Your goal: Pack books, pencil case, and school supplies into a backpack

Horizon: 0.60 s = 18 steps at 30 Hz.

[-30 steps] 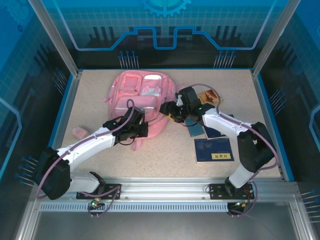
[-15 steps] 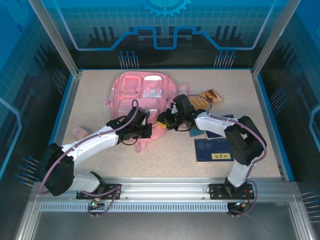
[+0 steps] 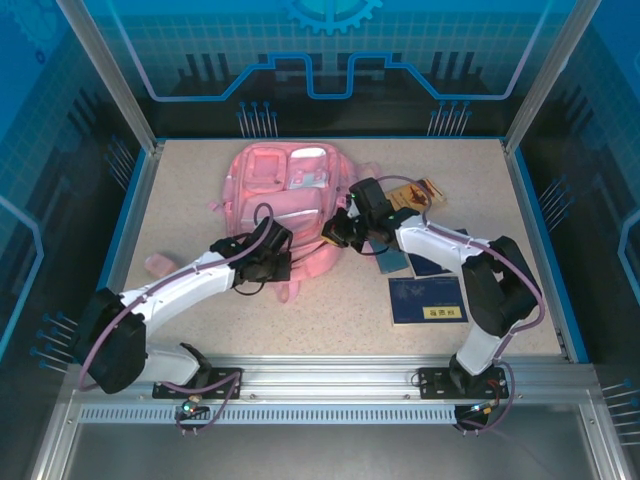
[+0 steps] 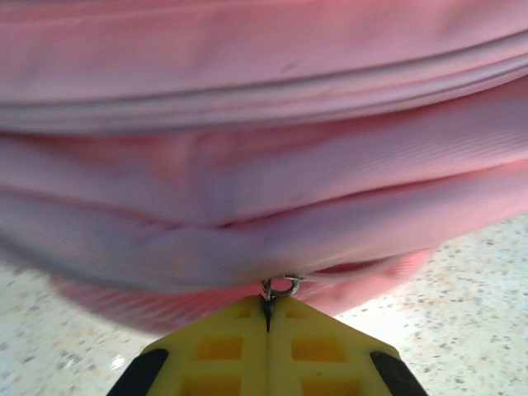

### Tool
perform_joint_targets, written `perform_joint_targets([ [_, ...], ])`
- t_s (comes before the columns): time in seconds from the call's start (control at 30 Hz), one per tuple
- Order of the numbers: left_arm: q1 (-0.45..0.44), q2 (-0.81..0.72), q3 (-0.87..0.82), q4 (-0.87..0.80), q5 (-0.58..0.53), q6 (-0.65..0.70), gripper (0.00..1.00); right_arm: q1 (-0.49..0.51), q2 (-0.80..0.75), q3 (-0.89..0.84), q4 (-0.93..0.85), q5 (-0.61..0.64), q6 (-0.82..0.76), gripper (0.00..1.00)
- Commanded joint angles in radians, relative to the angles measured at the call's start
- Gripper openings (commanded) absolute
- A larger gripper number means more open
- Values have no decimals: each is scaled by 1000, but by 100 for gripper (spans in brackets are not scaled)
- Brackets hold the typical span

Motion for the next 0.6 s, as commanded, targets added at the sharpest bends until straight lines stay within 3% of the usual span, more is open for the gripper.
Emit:
perform_joint_targets([
  [0.0, 34, -49, -22, -121, -83, -24, 0, -25, -37, 39, -47, 75, -41, 0],
  [0.27, 214, -45, -36, -140, -96, -38, 0, -105, -71, 26, -120, 142, -132, 0],
  [0.4, 227, -33, -14, -17, 18, 49, 0, -168, -49, 25, -105, 47, -200, 1],
  [0.5, 194, -34, -12, 101, 156, 102, 0, -177, -38, 47, -129, -16, -235, 24],
  [0.57, 131, -31, 7, 133, 186, 145, 0, -167, -72, 31, -142, -7, -230, 52],
])
